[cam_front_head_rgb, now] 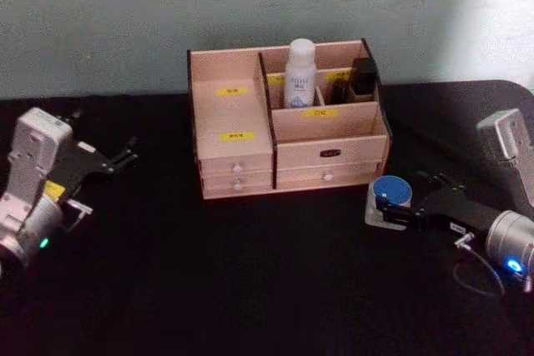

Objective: Pick up the facial cleanser and watermelon frost from the table and place them into the tiered storage box.

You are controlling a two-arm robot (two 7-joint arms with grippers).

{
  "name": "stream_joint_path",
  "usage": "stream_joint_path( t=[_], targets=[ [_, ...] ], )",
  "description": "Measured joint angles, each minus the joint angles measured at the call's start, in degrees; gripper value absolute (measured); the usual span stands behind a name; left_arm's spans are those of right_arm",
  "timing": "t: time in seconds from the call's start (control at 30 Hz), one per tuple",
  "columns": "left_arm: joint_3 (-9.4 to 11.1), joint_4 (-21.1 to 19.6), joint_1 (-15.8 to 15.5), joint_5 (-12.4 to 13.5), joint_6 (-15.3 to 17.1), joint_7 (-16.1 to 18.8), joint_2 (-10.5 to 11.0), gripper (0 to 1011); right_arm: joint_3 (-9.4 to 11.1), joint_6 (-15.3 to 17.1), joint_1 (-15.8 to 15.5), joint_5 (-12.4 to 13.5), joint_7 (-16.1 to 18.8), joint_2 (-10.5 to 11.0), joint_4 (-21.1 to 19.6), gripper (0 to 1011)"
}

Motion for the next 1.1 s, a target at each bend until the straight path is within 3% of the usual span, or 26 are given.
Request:
stream_joint_path(
  t=[1.1],
  targets=[
    [0.0, 0.0, 0.0, 0.0, 0.0, 0.0, 0.0, 1001, -1.8, 0.6, 2.6, 0.5, 0.0, -1.5, 4.2, 1000]
  ],
)
